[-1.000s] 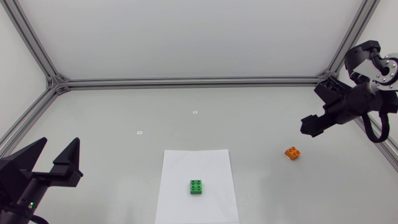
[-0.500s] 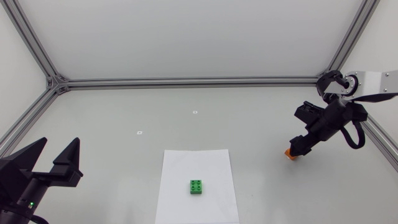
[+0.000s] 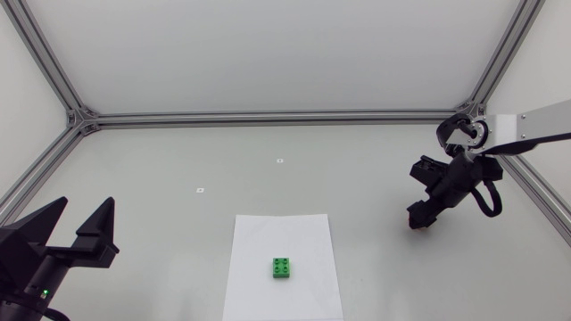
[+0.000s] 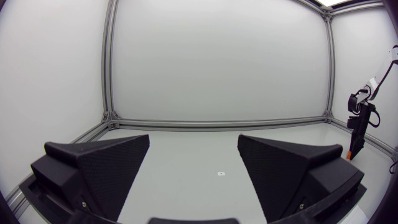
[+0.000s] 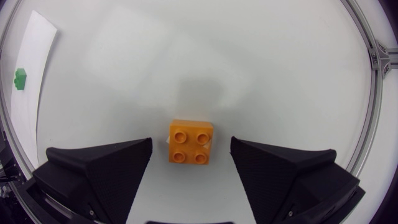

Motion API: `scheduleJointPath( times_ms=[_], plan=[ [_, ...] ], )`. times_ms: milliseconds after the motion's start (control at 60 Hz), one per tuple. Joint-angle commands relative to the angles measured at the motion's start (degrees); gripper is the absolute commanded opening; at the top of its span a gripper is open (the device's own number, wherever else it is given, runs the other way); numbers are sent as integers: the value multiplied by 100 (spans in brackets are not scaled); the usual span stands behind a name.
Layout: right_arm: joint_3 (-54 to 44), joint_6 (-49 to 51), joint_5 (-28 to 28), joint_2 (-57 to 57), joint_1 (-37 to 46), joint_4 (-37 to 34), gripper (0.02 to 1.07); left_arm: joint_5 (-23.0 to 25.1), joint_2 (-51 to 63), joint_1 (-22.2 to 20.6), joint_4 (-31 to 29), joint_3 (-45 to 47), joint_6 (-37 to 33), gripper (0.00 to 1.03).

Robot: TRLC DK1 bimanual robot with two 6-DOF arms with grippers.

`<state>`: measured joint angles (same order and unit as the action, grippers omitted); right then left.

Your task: Pick up the orange 2x2 brick with the right arm and stack it on top of the green 2x2 brick in the center

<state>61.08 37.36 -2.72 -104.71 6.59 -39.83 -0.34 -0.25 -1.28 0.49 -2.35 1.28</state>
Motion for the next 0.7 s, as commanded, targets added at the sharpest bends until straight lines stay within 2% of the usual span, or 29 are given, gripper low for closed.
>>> scheduleJointPath(
  times_ms=[0,100,150,317,550,683],
  plan=[
    [115,52,61,-103,-53,46,85,25,-45,14,-76,235,-75,99],
    [115,52,61,-103,-53,46,84,25,-45,14,-84,235,-75,99],
    [115,60,61,-103,-53,46,79,25,-45,22,-84,235,-75,99],
    [124,69,61,-103,-61,28,78,25,-45,14,-84,235,-75,99],
    [106,69,61,-138,-123,46,64,25,-45,14,-76,235,-75,99],
    [106,78,88,-155,-132,46,64,25,-45,14,-84,235,-75,99]
  ],
)
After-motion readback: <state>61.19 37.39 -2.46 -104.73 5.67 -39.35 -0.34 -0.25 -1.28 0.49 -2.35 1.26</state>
